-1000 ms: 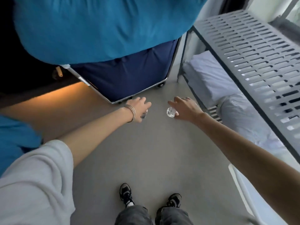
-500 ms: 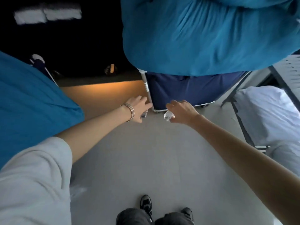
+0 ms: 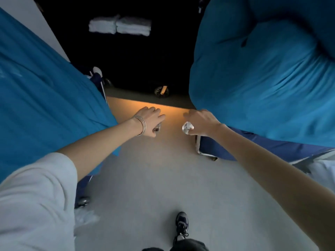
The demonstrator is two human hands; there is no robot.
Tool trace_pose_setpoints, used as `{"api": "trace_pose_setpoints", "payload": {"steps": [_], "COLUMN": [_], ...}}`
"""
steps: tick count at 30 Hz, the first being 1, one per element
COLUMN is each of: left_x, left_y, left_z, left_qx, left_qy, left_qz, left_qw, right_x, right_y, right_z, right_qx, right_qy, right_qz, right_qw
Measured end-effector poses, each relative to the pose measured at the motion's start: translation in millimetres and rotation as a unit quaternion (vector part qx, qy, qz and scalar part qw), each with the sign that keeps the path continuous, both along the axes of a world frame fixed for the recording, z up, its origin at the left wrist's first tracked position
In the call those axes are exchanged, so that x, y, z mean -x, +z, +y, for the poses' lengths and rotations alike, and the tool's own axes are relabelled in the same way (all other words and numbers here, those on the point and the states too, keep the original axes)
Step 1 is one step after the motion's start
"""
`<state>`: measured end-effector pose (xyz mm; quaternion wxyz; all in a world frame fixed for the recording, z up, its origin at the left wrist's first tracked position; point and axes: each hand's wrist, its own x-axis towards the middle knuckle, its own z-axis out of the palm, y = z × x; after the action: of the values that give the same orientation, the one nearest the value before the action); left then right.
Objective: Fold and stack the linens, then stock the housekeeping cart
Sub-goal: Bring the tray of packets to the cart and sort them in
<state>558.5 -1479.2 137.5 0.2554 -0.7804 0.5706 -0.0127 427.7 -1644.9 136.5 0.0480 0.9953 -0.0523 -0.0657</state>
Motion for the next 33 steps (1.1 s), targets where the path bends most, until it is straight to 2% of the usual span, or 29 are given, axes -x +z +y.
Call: {"api": "trace_pose_setpoints", "payload": {"steps": [7, 14, 21, 33], "left_x": [-67, -133, -223, -412], "left_y": [18, 22, 25, 49], "left_z": [-26, -37, -59, -84], "left_qx": [0.019, 0.029, 0.033, 0.042], "left_qy": [0.074, 0.111, 0.092, 0.050], "left_qz": [-0.007, -0.005, -0.016, -0.064], "left_qw": [0.997, 0.993, 0.995, 0.996], "right_x": [-90, -160, -256, -439], "right_y": [27, 23, 21, 46], "right_z": [-32, -51, -71, -96], "right_qx": [0.048, 0.079, 0.095, 0.105], "right_qy": [0.084, 0.121, 0.103, 0.075], "right_qz": [-0.021, -0.017, -0.008, -0.042], "right_qw": [0.995, 0.989, 0.990, 0.991]}}
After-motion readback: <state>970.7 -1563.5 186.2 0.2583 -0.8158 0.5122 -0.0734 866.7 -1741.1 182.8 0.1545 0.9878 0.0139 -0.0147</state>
